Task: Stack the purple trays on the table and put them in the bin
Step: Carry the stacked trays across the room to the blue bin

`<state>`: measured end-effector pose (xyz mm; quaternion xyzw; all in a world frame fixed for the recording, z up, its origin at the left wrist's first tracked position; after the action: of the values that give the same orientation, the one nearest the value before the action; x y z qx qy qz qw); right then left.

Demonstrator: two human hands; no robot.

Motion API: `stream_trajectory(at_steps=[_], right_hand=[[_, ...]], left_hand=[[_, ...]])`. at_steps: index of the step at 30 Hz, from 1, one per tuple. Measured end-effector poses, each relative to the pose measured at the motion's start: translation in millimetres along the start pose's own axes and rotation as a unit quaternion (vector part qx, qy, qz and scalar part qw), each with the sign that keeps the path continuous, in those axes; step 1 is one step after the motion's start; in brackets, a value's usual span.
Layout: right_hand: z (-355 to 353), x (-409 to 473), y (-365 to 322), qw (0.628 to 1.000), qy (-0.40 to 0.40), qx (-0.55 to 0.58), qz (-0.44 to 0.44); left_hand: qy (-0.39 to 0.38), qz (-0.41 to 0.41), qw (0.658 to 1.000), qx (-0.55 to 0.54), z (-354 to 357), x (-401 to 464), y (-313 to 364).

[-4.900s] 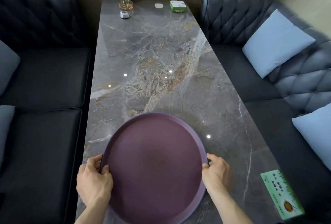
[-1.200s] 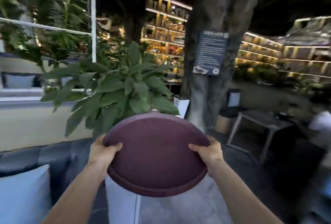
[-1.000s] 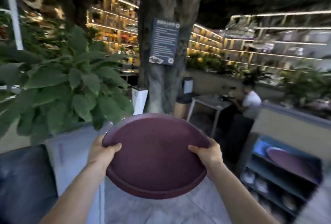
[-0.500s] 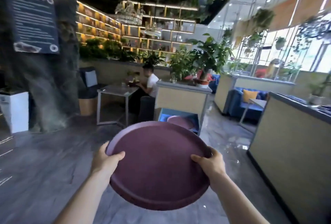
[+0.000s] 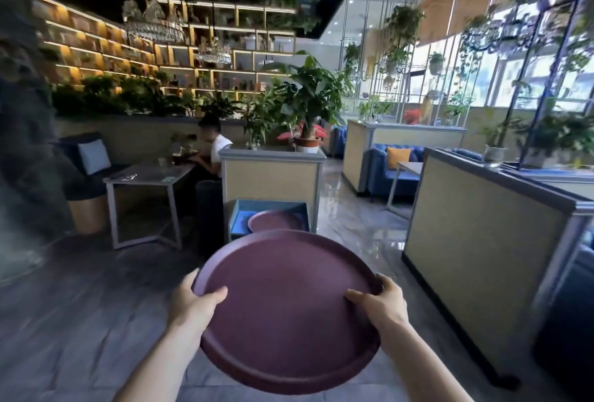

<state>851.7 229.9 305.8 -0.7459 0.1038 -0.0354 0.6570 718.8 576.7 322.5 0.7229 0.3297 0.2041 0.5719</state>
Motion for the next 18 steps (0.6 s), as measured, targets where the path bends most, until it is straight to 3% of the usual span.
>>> stream_trajectory(at_steps=[10, 18], right_hand=[[54.9, 81.8, 10.3, 1.0, -0.006, -0.005, 0.013], [155.7, 192.0, 15.0, 0.999, -0.008, -0.019, 0.036]], left_hand=[[-0.003, -0.001, 1.0, -0.003, 48.1, 89.8, -2.0], [-0.01, -0.016, 1.0, -0.008, 92.4, 235.7, -6.8]])
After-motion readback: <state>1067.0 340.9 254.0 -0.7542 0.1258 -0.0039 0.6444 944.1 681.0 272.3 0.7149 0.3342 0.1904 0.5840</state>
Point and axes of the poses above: each hand's wrist, its own x-axis towards the middle knuckle, its own z-axis out of the palm, y = z × x, the point moved 6 cm from there along x, towards the middle knuckle, and after that the axes turned 10 degrees about x, right-handed, at the moved point
